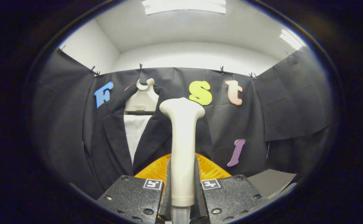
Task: Iron the clothes twice with a garment steamer, once on the left side and once on the right side.
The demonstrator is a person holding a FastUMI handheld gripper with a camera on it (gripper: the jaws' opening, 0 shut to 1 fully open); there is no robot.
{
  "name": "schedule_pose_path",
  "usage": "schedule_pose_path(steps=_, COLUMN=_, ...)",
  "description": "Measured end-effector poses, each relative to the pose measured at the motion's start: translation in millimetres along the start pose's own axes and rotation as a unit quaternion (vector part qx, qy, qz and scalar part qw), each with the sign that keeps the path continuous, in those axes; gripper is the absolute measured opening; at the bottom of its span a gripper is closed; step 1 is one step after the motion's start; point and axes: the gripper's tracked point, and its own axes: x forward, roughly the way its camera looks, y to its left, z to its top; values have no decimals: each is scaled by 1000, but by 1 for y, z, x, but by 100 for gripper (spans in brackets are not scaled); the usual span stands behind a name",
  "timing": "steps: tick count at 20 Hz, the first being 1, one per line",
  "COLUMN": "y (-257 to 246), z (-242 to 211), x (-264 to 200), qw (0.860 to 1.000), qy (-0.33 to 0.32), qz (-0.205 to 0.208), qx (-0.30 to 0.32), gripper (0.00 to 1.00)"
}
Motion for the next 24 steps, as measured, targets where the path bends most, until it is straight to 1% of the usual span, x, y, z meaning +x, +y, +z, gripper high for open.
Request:
schedule_pose_path(steps=4, y=5, z=-16, x=-11, qw=1000, qy=11, qz=17, qx=-7, gripper=32)
schedule_pose_path(steps=10, y=9, z=-47, x=-30, qw=999, qy=37, qz=19, qx=-13, gripper=32)
schedule_pose_path(steps=14, y=9, z=-79, x=-48, qw=997, qy=71, qz=24, qx=-18, gripper=32)
schedule_pose_path(steps=24, y=0, z=-157, x=-93, qw=988, qy=147, qz=19, qx=-33, gripper=32)
